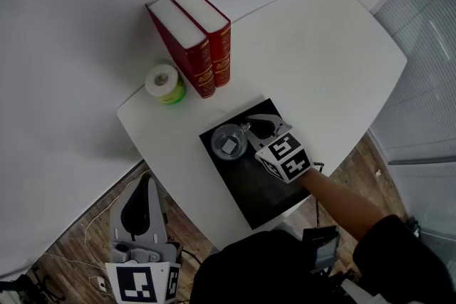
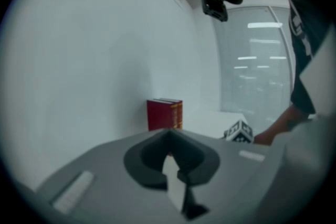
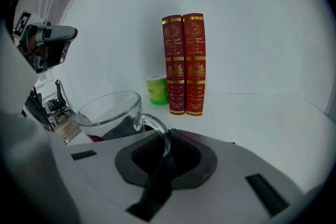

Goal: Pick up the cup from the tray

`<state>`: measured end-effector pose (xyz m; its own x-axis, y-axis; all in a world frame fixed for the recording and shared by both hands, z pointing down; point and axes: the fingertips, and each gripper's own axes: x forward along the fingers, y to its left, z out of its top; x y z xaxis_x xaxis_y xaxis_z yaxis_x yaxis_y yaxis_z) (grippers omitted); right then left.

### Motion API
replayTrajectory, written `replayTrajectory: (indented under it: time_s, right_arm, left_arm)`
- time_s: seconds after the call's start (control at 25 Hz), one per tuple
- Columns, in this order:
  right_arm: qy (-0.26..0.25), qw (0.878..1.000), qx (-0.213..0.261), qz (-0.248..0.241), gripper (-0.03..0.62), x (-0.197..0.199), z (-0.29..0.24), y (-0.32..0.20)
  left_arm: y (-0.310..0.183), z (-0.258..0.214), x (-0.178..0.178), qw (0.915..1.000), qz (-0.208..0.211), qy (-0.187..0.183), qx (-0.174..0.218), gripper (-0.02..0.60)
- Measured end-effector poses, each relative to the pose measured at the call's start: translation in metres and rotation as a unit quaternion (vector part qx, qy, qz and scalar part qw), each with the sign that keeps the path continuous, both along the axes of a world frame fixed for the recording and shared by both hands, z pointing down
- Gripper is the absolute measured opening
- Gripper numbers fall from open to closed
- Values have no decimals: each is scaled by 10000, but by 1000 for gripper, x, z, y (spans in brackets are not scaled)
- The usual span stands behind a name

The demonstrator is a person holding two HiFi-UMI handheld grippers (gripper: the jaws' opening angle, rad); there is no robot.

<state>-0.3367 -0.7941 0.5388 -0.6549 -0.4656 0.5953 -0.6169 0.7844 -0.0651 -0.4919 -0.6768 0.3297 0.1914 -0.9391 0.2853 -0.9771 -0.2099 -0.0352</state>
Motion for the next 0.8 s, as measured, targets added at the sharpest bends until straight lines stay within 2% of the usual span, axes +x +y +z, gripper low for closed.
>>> replayTrajectory:
  time_s: [0.28, 0.44, 0.8]
  right_arm:
    - [45, 9999, -26, 103, 44, 3, -4, -1]
    - [-117, 9993, -181, 310, 44, 8, -9, -2]
    - [-415, 9976, -215, 514, 43, 19, -44, -1]
  left_arm:
    - [7, -6, 5, 9999, -28, -55, 90, -3]
    - [12, -9, 10, 9999, -24, -67, 128, -3]
    - [22, -21, 24, 9996, 32, -99, 274, -3]
